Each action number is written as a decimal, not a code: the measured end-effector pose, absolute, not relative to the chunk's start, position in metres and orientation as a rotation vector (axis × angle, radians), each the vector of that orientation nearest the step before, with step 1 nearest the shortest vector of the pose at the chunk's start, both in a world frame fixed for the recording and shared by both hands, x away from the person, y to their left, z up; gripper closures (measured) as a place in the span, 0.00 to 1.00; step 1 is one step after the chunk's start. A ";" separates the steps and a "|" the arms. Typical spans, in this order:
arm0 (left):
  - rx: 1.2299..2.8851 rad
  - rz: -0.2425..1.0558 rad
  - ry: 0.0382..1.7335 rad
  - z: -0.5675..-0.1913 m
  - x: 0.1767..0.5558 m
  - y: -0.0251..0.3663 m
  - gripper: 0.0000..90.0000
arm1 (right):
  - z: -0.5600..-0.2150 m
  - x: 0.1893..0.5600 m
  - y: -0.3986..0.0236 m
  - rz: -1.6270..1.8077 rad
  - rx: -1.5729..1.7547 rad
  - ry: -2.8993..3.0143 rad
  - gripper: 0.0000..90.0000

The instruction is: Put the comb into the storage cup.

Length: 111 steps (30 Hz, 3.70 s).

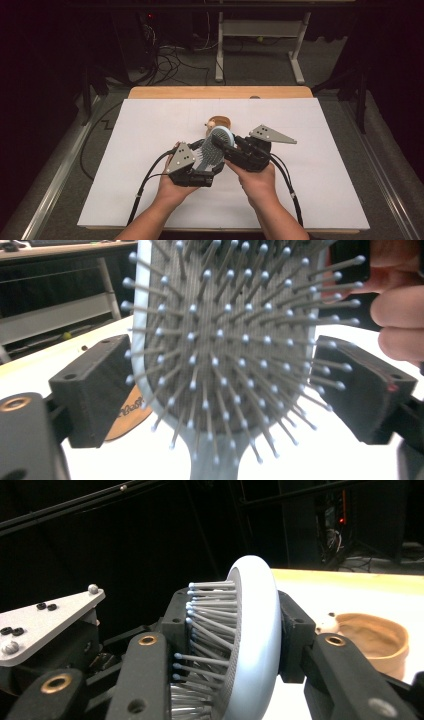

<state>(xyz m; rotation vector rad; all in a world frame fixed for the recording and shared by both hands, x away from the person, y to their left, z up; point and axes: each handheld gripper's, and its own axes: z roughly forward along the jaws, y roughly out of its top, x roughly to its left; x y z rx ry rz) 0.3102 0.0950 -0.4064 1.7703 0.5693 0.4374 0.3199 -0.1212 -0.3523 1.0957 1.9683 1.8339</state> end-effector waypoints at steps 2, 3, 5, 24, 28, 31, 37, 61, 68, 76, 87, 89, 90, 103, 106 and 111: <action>1.770 0.421 0.571 -0.406 0.310 0.096 0.08 | -0.352 0.321 -0.124 1.829 1.091 1.960 0.67; 1.769 0.417 0.570 -0.406 0.310 0.097 0.07 | -0.352 0.321 -0.126 1.830 1.092 1.958 0.67; 1.765 0.404 0.567 -0.406 0.310 0.099 0.04 | -0.352 0.322 -0.128 1.828 1.097 1.949 0.67; 1.755 0.411 0.564 -0.415 0.311 0.125 0.00 | -0.350 0.323 -0.159 1.805 1.076 1.873 0.67; 1.744 0.428 0.584 -0.417 0.312 0.134 0.00 | -0.352 0.323 -0.164 1.790 1.074 1.867 0.67; 1.747 0.426 0.595 -0.420 0.312 0.139 0.00 | -0.353 0.322 -0.168 1.783 1.065 1.862 0.67; 1.736 0.442 0.628 -0.428 0.311 0.156 0.00 | -0.355 0.318 -0.179 1.786 1.038 1.840 0.66; 1.744 0.474 0.683 -0.444 0.308 0.188 0.00 | -0.364 0.302 -0.225 1.770 1.025 1.739 0.66; 1.741 0.485 0.686 -0.445 0.307 0.191 0.00 | -0.362 0.299 -0.234 1.757 1.028 1.711 0.66; 1.738 0.482 0.689 -0.446 0.309 0.194 0.00 | -0.362 0.299 -0.242 1.723 1.019 1.695 0.66; 1.732 0.503 0.711 -0.448 0.311 0.203 0.00 | -0.360 0.297 -0.254 1.712 1.028 1.664 0.66; 1.725 0.504 0.720 -0.448 0.311 0.207 0.00 | -0.360 0.297 -0.257 1.709 1.033 1.656 0.66; 1.722 0.507 0.724 -0.448 0.311 0.208 0.00 | -0.360 0.297 -0.258 1.708 1.036 1.653 0.66; 1.735 0.512 0.723 -0.450 0.311 0.212 0.00 | -0.359 0.297 -0.268 1.659 1.027 1.637 0.66; 1.737 0.512 0.720 -0.450 0.311 0.211 0.00 | -0.358 0.296 -0.269 1.654 1.021 1.633 0.66; 1.739 0.509 0.719 -0.451 0.311 0.211 0.00 | -0.357 0.295 -0.267 1.638 0.996 1.633 0.66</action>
